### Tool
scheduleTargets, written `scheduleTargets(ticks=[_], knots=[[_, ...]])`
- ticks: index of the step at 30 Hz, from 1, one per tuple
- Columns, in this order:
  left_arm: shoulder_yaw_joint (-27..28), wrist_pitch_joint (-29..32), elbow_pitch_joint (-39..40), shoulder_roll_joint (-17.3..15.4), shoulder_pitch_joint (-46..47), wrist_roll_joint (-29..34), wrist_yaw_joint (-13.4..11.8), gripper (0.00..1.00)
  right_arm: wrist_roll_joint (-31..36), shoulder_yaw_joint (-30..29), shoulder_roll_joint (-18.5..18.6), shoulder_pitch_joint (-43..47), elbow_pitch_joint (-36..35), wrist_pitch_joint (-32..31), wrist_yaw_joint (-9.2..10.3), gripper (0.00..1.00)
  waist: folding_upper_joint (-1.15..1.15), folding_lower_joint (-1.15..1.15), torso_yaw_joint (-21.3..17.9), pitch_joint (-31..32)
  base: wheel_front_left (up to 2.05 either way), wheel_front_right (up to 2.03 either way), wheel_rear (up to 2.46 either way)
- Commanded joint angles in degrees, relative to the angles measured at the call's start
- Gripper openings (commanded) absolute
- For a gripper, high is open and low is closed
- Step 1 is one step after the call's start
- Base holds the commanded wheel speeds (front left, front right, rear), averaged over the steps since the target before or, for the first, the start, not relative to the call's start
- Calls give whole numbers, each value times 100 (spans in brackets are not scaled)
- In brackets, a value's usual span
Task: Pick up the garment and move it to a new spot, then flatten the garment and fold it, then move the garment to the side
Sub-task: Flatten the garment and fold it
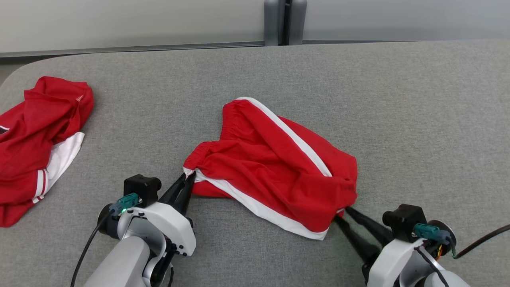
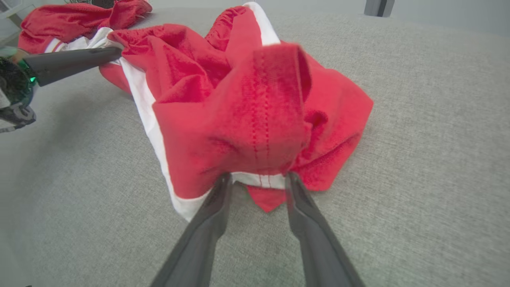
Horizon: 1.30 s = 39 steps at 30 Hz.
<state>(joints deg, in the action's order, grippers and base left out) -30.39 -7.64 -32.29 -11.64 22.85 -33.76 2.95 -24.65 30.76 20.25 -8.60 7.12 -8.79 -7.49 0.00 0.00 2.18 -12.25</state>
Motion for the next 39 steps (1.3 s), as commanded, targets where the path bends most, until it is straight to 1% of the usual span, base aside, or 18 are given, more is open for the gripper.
scheduleTargets(ticks=[1,6,12,20,25,26,27,28,32,35,39], knots=[[10,-43,-18,-20,126,-38,-3,0,-61,43,106,-99,11,78,1,0,0,0,-5,-9,0,0,0],[36,-100,-15,-55,137,-53,-24,0,-190,78,214,-103,-130,377,0,0,0,0,-22,-23,0,0,0],[42,-134,-29,-86,103,-68,-48,0,-205,9,250,-37,-243,565,0,0,0,0,-53,4,0,0,0],[5,-139,-50,-86,63,-97,-61,0,-244,-101,233,79,-284,542,0,0,0,0,-56,77,0,0,0],[-12,-128,-51,-103,49,-120,-81,0,-307,-231,175,106,-413,737,0,0,0,0,-64,107,0,0,0],[-12,-129,-50,-110,45,-129,-86,0,-280,-280,171,114,-444,791,0,31,0,0,-70,112,0,0,0],[-13,-133,-49,-117,44,-132,-94,0,-313,-334,129,127,-507,885,0,76,0,0,-75,120,0,0,0],[-13,-136,-46,-120,40,-137,-99,0,-331,-384,102,139,-555,953,0,100,0,0,-79,130,0,0,0],[-14,-129,-43,-134,27,-162,-117,0,-172,-642,23,120,-761,1368,0,100,0,0,-96,183,0,0,0],[-18,-136,-45,-141,-3,-168,-127,0,-11,-944,-48,118,-882,1642,0,100,0,0,-109,237,0,0,0],[-34,-135,-49,-154,-60,-199,-155,0,178,-1432,-123,253,-951,1778,0,100,0,0,-136,331,0,0,0]])
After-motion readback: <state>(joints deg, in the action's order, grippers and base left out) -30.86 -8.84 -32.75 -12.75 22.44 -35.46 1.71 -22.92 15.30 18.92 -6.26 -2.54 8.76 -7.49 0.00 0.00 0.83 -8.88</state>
